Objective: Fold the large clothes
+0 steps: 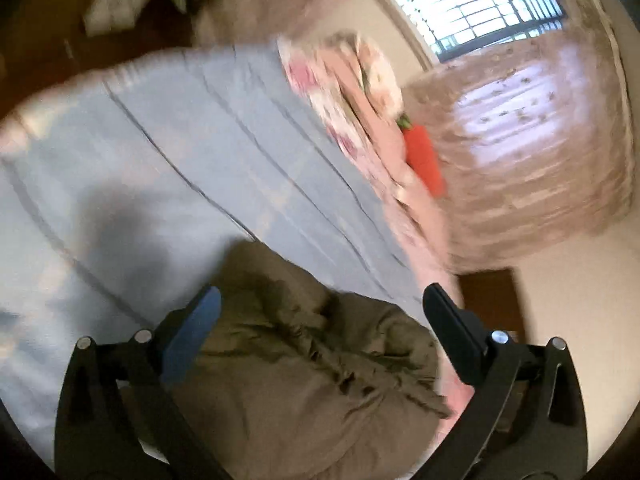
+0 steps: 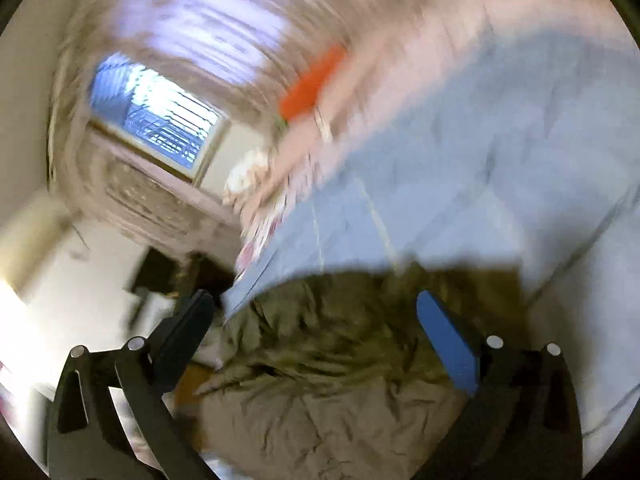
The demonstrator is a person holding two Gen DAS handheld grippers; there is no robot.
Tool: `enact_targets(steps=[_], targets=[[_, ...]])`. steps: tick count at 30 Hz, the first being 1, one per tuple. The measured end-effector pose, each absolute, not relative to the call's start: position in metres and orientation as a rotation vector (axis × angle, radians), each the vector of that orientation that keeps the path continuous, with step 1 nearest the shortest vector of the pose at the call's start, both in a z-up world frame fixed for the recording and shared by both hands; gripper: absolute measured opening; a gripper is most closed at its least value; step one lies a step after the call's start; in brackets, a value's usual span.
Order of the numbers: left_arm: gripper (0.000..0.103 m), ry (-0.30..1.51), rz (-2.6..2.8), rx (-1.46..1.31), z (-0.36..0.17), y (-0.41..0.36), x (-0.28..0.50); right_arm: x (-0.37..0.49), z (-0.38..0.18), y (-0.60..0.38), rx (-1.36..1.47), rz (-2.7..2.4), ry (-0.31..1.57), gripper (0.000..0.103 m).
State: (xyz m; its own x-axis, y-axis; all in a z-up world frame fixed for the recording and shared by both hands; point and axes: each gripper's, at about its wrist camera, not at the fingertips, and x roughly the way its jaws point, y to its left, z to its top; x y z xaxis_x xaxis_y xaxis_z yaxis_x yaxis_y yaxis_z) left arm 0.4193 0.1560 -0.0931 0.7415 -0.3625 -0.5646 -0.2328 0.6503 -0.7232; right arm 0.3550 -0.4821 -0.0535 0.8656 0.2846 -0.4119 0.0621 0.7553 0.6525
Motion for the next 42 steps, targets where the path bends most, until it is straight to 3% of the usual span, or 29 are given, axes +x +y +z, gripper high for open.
enact_targets(steps=[3, 8, 13, 26, 36, 42], targets=[[0.101, 0.675, -0.025, -0.576, -0.050, 0.106, 0.385, 0.331, -0.020, -0.403, 0.386, 0.046, 0.543, 0.102], [0.101, 0.565, 0.009, -0.069, -0.048, -0.029, 0.357, 0.342, -0.064, -0.295, 0.160, 0.023, 0.625, 0.102], [0.101, 0.749, 0.008, -0.066, -0.112, -0.078, 0.395, 0.376, -0.115, -0.263, 0.124, 0.002, 0.678, 0.102], [0.101, 0.837, 0.058, 0.074, -0.197, -0.103, 0.483, 0.469, -0.202, -0.282, 0.082, -0.042, 0.821, 0.102], [0.101, 0.848, 0.062, 0.107, -0.230, -0.110, 0.496, 0.489, -0.236, -0.287, 0.108, -0.032, 0.886, 0.102], [0.101, 0.892, -0.022, 0.022, -0.206, -0.090, 0.493, 0.487, -0.204, -0.298, 0.176, 0.016, 0.923, 0.102]])
